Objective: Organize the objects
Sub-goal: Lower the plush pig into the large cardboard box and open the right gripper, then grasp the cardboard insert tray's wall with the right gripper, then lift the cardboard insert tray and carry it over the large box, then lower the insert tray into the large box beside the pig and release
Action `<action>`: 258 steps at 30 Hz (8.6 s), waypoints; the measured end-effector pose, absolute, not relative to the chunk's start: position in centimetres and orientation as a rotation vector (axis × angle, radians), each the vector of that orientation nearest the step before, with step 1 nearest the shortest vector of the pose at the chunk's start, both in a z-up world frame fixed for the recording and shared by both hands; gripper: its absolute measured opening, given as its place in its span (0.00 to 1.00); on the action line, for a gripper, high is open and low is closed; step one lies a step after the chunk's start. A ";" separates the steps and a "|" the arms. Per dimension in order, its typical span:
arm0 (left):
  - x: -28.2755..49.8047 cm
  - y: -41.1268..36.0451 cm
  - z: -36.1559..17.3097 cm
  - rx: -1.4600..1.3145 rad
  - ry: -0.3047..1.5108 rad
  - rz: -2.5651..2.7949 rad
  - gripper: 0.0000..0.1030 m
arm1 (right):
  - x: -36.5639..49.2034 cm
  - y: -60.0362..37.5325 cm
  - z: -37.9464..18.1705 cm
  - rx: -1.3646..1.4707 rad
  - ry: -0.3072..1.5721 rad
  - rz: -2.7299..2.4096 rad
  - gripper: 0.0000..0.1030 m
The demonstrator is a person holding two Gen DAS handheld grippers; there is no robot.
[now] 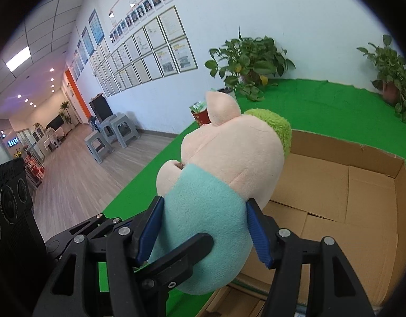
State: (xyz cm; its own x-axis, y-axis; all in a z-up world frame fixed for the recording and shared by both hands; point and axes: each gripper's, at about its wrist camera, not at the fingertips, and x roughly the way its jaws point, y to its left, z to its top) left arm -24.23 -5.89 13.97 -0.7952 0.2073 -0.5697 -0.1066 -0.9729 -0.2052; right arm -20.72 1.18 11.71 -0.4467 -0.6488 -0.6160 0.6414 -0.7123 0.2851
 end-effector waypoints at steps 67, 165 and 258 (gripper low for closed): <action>1.6 0.7 11.5 -0.857 -0.088 2.897 1.00 | -3.0 18.5 6.1 0.932 -0.034 -2.541 0.99; 3.9 -0.8 9.3 -0.891 -0.075 2.813 0.10 | 2.2 13.3 5.5 0.784 -0.062 -2.496 0.13; -11.3 -1.3 11.0 -0.595 0.073 3.015 1.00 | -11.7 19.9 4.4 0.834 0.094 -2.748 0.89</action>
